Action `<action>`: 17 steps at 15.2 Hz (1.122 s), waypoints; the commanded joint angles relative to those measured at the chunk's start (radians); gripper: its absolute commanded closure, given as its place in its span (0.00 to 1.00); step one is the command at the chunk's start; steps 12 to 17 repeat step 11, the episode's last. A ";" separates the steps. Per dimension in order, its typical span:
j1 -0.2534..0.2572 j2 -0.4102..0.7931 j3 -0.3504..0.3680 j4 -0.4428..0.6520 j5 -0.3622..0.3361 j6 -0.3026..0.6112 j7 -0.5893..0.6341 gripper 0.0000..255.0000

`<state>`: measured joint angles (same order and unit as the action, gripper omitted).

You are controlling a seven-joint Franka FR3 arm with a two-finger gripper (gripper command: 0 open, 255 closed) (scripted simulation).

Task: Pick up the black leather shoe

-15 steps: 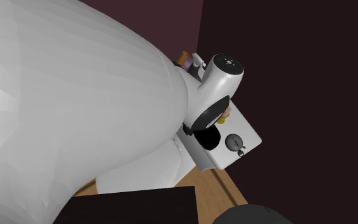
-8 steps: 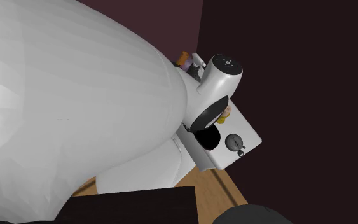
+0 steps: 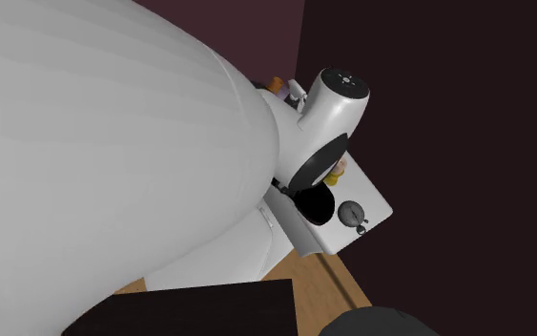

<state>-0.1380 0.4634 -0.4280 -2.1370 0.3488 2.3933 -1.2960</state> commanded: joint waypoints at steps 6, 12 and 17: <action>0.025 -0.082 -0.035 -0.007 -0.055 -0.067 0.037 1.00; 0.034 -0.117 -0.048 -0.005 -0.079 -0.099 0.054 1.00; 0.034 -0.117 -0.048 -0.005 -0.079 -0.099 0.054 1.00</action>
